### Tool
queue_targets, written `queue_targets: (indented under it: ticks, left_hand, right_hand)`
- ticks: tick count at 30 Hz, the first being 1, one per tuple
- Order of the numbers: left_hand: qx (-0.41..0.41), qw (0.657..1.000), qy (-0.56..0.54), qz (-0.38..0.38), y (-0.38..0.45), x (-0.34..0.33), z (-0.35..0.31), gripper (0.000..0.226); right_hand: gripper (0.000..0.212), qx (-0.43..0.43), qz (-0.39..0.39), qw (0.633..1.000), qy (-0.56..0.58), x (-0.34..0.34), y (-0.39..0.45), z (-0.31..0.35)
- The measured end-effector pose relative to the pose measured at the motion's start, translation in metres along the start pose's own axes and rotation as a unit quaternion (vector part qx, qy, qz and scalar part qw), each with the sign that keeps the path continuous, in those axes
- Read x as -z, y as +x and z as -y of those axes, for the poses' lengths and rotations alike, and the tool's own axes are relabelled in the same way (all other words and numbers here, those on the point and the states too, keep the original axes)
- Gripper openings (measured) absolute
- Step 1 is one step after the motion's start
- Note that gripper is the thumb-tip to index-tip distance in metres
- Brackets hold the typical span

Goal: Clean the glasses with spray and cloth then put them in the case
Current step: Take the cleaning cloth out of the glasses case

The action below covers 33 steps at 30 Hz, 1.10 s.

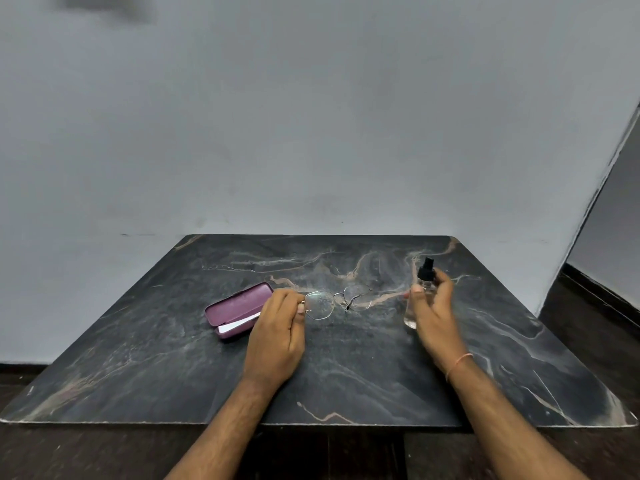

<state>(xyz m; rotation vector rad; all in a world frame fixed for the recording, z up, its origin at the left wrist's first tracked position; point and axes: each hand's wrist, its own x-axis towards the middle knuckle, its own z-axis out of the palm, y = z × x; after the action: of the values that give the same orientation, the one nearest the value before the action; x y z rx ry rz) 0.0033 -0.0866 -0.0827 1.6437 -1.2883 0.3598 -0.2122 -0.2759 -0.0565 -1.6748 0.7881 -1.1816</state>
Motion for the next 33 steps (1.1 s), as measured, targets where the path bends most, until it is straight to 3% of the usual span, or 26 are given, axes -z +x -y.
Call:
queue_targets:
  ticks: [3,11,14,16,19,21,24,29,33]
  left_hand:
    - [0.000,1.000,-0.001,0.000,0.000,-0.001,0.001,0.025]
    - [-0.010,1.000,0.004,0.004,0.001,-0.002,0.002,0.023]
    - [-0.011,1.000,0.004,0.006,0.000,-0.001,0.002,0.022]
    - [-0.011,1.000,0.005,0.006,0.000,0.000,0.002,0.022]
    - [-0.010,1.000,0.001,0.006,0.000,0.000,0.000,0.024]
    - [-0.013,1.000,0.003,0.009,0.000,0.000,-0.001,0.024]
    - [-0.019,1.000,0.003,0.015,-0.001,0.000,0.000,0.025]
    - [-0.030,0.999,0.010,0.032,-0.002,-0.001,-0.002,0.021]
    - [-0.037,0.998,0.011,0.042,-0.003,0.000,-0.004,0.024]
  right_hand:
    - [0.044,0.025,0.029,0.996,-0.076,0.006,0.012,-0.021]
    - [0.052,0.023,0.030,0.995,-0.089,0.002,0.015,-0.031]
    - [0.078,0.014,0.031,0.996,-0.087,0.004,0.006,-0.026]
    - [0.090,0.048,-0.033,0.986,-0.157,0.006,-0.004,-0.022]
    - [0.052,0.181,-0.134,0.950,-0.218,0.001,-0.021,-0.012]
    - [0.026,0.208,-0.065,0.956,-0.198,-0.006,-0.031,-0.009]
    - [0.027,0.147,0.073,0.974,-0.158,-0.016,-0.040,-0.005]
    - [0.042,0.086,0.132,0.983,-0.095,-0.019,-0.037,-0.004]
    - [0.036,0.071,0.152,0.983,-0.077,-0.018,-0.037,-0.006]
